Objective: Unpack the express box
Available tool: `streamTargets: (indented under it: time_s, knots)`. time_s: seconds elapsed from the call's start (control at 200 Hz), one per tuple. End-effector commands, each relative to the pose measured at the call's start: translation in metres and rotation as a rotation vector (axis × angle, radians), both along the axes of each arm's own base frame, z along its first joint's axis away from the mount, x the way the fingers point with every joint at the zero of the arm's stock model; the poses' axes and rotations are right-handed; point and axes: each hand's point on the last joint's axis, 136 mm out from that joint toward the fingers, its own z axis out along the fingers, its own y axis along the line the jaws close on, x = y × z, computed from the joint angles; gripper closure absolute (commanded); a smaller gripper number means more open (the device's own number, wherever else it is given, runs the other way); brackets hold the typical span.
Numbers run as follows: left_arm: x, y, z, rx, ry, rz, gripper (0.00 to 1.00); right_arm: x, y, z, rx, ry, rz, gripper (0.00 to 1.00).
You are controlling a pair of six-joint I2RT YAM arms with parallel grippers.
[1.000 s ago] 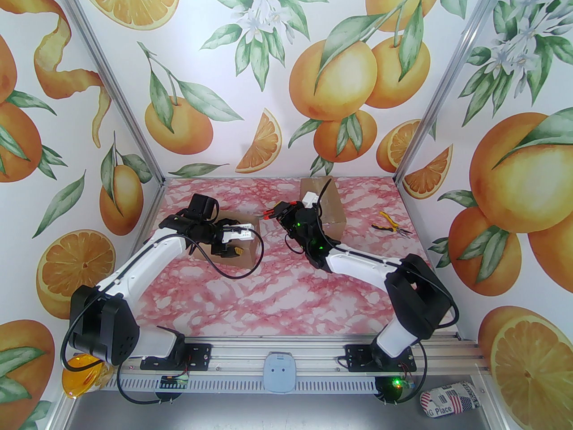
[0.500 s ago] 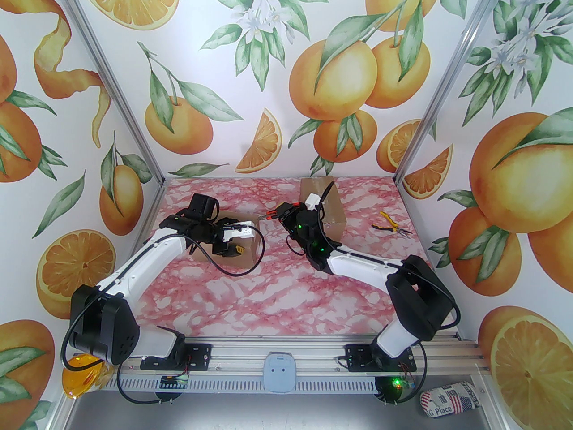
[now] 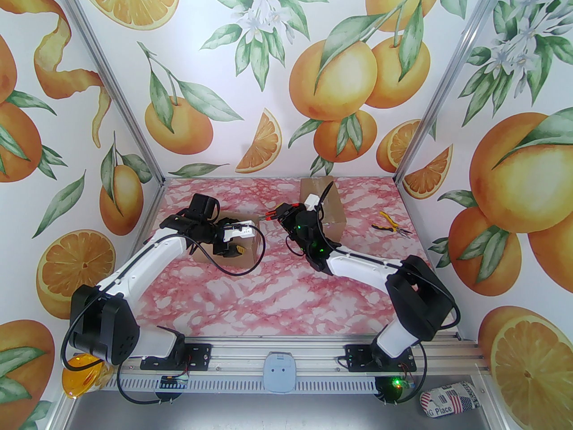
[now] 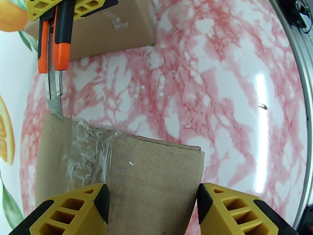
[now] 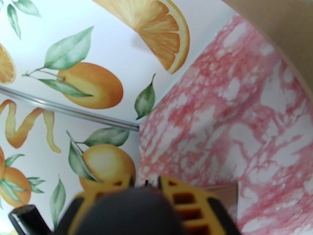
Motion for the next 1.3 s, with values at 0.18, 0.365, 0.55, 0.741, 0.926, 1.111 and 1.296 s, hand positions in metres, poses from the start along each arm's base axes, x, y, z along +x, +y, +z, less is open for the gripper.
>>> streamTargets:
  time_s: [0.18,0.365,0.55,0.741,0.926,1.111,1.296]
  knots:
    - [-0.006,-0.004,-0.006,-0.009,0.041,-0.007,0.39,-0.006,-0.008,0.013,0.021,-0.054,-0.032,1.00]
    - [-0.006,-0.005,-0.006,-0.007,0.044,-0.005,0.39,-0.001,0.001,0.012,0.040,-0.054,-0.011,1.00]
    - [-0.007,-0.005,-0.008,-0.005,0.049,-0.007,0.39,0.001,0.009,0.016,0.059,-0.066,0.007,1.00]
    - [-0.007,-0.006,-0.009,-0.004,0.051,-0.008,0.39,0.000,0.015,0.015,0.060,-0.059,0.029,1.00]
    - [-0.005,-0.005,-0.011,0.003,0.048,-0.005,0.40,-0.002,0.021,0.008,0.067,-0.034,0.045,1.00]
    - [0.004,-0.004,-0.011,0.008,0.022,0.034,0.44,-0.009,0.022,0.008,0.131,-0.027,0.068,1.00]
    - [0.018,-0.002,-0.003,0.002,-0.034,0.083,0.45,-0.019,0.023,0.003,0.215,0.012,0.104,1.00]
